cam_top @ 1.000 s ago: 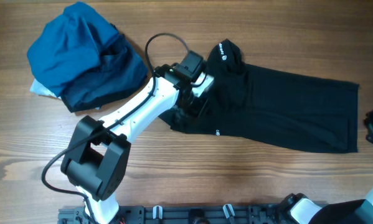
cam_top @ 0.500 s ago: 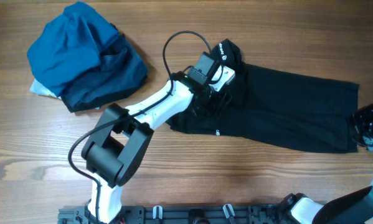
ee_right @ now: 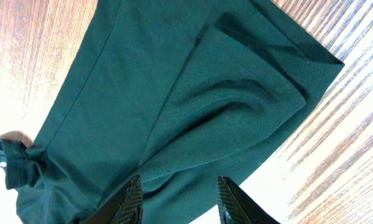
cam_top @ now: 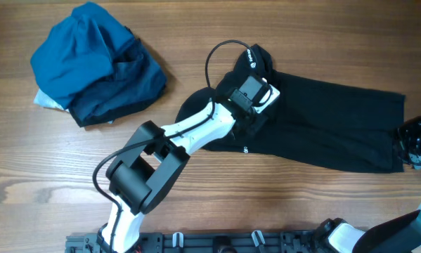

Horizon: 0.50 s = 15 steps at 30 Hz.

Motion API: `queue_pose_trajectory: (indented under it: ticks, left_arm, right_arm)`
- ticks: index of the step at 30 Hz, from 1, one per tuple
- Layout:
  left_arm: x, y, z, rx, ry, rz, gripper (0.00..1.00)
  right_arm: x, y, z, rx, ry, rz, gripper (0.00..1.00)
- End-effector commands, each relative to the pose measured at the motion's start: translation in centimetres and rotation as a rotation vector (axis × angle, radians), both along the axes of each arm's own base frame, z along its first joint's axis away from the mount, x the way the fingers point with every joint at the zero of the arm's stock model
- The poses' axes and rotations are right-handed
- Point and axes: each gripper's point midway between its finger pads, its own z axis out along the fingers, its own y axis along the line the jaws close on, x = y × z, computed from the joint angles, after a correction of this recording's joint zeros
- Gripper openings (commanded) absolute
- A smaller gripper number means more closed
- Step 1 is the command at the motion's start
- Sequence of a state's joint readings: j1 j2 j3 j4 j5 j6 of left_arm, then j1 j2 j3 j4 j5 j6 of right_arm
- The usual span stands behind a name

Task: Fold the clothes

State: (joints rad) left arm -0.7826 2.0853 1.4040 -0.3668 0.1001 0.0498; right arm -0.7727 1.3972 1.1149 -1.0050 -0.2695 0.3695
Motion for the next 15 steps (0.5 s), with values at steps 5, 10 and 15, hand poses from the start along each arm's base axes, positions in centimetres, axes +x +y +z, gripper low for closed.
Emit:
queue_pose_trajectory:
  ticks: [5,10,15]
  left_arm:
    - [0.3,0.8,1.3,0.045,-0.026,0.013,0.04]
    - [0.6,1.8,8.8,0.038,-0.089,0.038,0.04]
    - [-1.0,3.4,10.5,0.070,-0.064,0.039,0.04]
  right_arm:
    - [0.2,0.4,-0.4,0.024,-0.003,0.009,0.39]
    - [-0.5,-0.4,-0.7,-0.022,0.040,-0.007,0.43]
    - [-1.8,-0.9,-3.7,-0.039,0.113,-0.051,0.44]
